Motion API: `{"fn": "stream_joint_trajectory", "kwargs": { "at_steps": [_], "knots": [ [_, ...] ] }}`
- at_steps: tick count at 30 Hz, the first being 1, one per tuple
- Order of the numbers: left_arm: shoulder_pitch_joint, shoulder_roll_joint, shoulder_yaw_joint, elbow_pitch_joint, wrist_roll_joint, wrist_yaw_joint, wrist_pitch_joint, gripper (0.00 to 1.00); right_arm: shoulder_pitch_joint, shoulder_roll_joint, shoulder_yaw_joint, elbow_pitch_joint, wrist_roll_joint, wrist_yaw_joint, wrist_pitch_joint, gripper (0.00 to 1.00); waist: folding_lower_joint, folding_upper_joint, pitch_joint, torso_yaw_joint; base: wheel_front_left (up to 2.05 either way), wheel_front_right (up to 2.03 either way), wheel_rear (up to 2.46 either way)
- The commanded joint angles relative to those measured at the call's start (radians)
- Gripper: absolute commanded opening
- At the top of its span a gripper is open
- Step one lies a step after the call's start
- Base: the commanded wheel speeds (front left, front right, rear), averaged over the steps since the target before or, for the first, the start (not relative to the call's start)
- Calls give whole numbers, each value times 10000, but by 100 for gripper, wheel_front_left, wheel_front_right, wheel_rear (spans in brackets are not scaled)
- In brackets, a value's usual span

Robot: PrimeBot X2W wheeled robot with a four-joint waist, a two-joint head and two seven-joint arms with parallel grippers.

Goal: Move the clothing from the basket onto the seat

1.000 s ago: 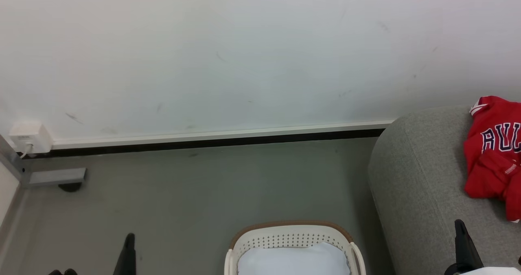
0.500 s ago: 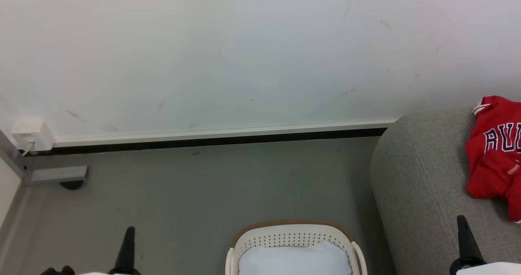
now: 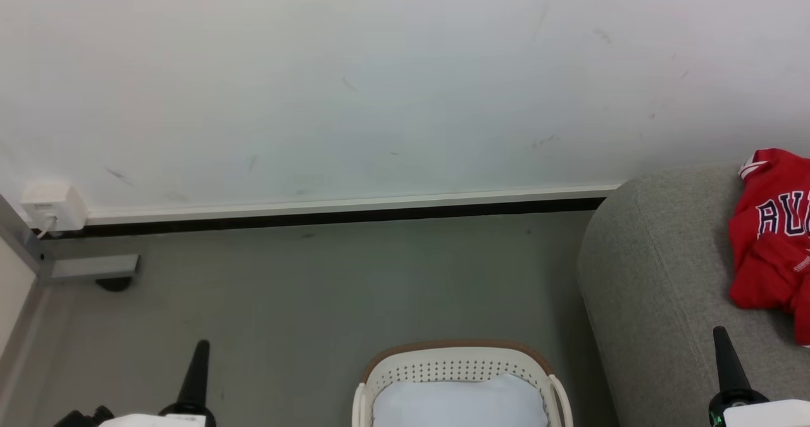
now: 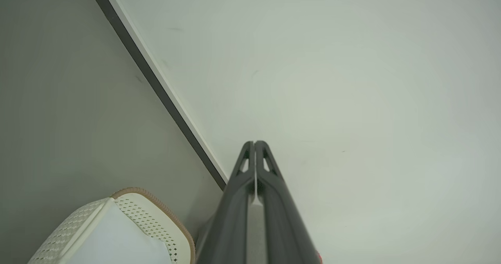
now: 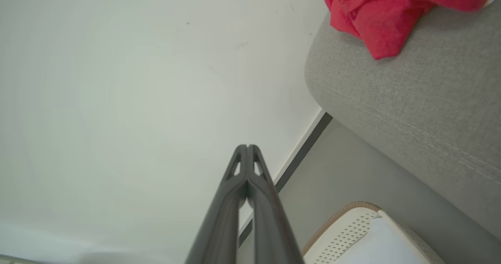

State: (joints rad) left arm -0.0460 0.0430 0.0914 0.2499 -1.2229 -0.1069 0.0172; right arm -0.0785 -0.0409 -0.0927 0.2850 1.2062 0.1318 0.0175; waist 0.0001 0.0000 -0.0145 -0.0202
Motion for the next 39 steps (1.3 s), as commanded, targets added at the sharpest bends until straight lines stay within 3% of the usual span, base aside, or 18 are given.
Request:
{"fn": "stream_joint_trajectory", "kwargs": {
  "at_steps": [1,39],
  "knots": [
    [-214,86,56,-59,-398,-75,91,0,-192,-108,-42,-142,369,-12,75,0,-1,0,6,9,0,0,0],
    [-683,107,234,7,-3374,-241,865,0,-413,-127,-223,-325,3476,-19,864,0,-1,0,118,164,0,0,0]
  ]
}}
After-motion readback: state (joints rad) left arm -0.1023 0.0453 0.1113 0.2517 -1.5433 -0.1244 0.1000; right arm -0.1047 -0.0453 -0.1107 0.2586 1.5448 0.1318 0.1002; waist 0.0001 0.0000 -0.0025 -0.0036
